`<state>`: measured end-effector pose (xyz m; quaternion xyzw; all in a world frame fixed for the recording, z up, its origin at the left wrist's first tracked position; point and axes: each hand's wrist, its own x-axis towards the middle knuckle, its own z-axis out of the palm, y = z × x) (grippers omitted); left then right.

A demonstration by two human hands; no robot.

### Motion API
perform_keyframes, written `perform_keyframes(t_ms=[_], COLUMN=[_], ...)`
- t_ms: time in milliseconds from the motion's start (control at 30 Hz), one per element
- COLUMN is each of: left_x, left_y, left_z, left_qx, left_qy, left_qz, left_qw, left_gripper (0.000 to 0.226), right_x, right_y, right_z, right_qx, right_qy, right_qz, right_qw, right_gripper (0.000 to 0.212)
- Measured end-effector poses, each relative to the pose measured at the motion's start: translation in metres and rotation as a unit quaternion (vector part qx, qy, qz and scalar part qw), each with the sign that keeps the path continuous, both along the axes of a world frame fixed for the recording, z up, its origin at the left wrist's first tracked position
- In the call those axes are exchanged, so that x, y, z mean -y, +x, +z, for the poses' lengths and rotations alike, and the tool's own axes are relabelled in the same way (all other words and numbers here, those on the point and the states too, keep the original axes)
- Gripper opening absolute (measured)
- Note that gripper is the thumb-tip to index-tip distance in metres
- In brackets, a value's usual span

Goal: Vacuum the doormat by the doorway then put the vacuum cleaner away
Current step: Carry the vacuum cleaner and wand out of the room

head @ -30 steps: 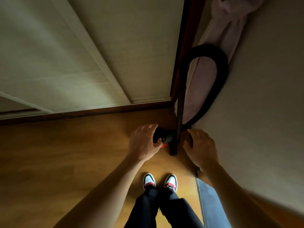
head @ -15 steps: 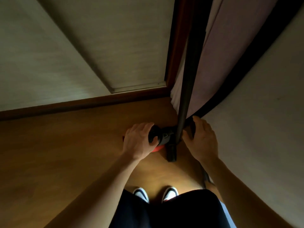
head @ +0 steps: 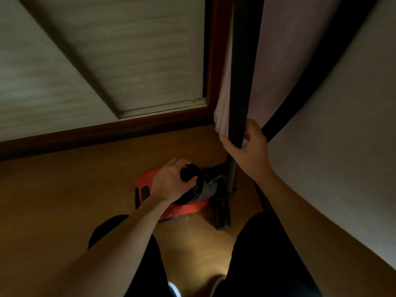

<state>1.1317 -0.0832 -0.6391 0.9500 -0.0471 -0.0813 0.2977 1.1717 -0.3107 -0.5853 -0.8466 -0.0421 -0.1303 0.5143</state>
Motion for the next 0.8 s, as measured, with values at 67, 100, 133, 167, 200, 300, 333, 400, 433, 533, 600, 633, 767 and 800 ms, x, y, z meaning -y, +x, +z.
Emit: perform_keyframes(t_ms=[67, 100, 133, 167, 200, 300, 333, 400, 433, 533, 600, 633, 767, 800], left_x=[-0.007, -0.009, -0.011, -0.013, -0.015, -0.02, -0.022, -0.025, -0.027, -0.031, -0.031, -0.031, -0.031, -0.032], left_y=[0.005, 0.006, 0.007, 0.009, 0.01, 0.018, 0.02, 0.023, 0.023, 0.023, 0.024, 0.025, 0.028, 0.028], left_z=[-0.005, -0.008, -0.012, -0.015, -0.02, -0.027, -0.028, -0.026, -0.025, -0.023, -0.023, -0.023, -0.022, -0.022], left_qx=[-0.009, -0.022, -0.034, -0.044, -0.052, -0.066, -0.07, -0.088, -0.104, -0.141, -0.142, -0.145, -0.174, -0.178], left_qy=[-0.008, -0.01, -0.014, -0.016, -0.02, -0.044, -0.055, -0.067, -0.074, -0.089, -0.09, -0.092, -0.105, -0.106], left_qz=[-0.003, -0.01, -0.016, -0.022, -0.027, -0.035, -0.042, -0.058, -0.063, -0.062, -0.06, -0.06, -0.056, -0.06], left_qw=[1.0, 1.0, 0.999, 0.999, 0.998, 0.996, 0.995, 0.992, 0.99, 0.984, 0.984, 0.983, 0.978, 0.976], left_gripper=[0.041, 0.039, 0.037, 0.035, 0.033, 0.026, 0.023, 0.019, 0.018, 0.02, 0.021, 0.022, 0.021, 0.02], right_x=[-0.006, -0.008, -0.011, -0.015, -0.019, -0.028, -0.029, -0.031, -0.032, -0.036, -0.039, -0.04, -0.041, -0.042], right_y=[0.004, 0.004, 0.004, 0.005, 0.005, 0.006, 0.006, 0.008, 0.009, 0.008, 0.005, 0.004, 0.0, -0.001], right_z=[-0.003, -0.003, -0.003, -0.002, -0.001, -0.002, -0.002, -0.004, -0.005, -0.004, -0.003, -0.003, -0.001, -0.001], right_qx=[-0.012, -0.018, -0.023, -0.027, -0.031, -0.027, -0.027, -0.028, -0.027, -0.011, -0.002, -0.002, -0.003, 0.001], right_qy=[0.048, 0.066, 0.083, 0.099, 0.12, 0.162, 0.164, 0.167, 0.17, 0.172, 0.172, 0.176, 0.183, 0.178], right_qz=[-0.011, -0.017, -0.025, -0.034, -0.042, -0.059, -0.065, -0.078, -0.083, -0.102, -0.108, -0.108, -0.102, -0.105], right_qw=[0.999, 0.997, 0.996, 0.994, 0.991, 0.985, 0.984, 0.983, 0.982, 0.98, 0.979, 0.979, 0.978, 0.978], right_gripper=[0.028, 0.022, 0.016, 0.014, 0.013, 0.011, 0.012, 0.019, 0.022, 0.03, 0.03, 0.026, 0.022, 0.025])
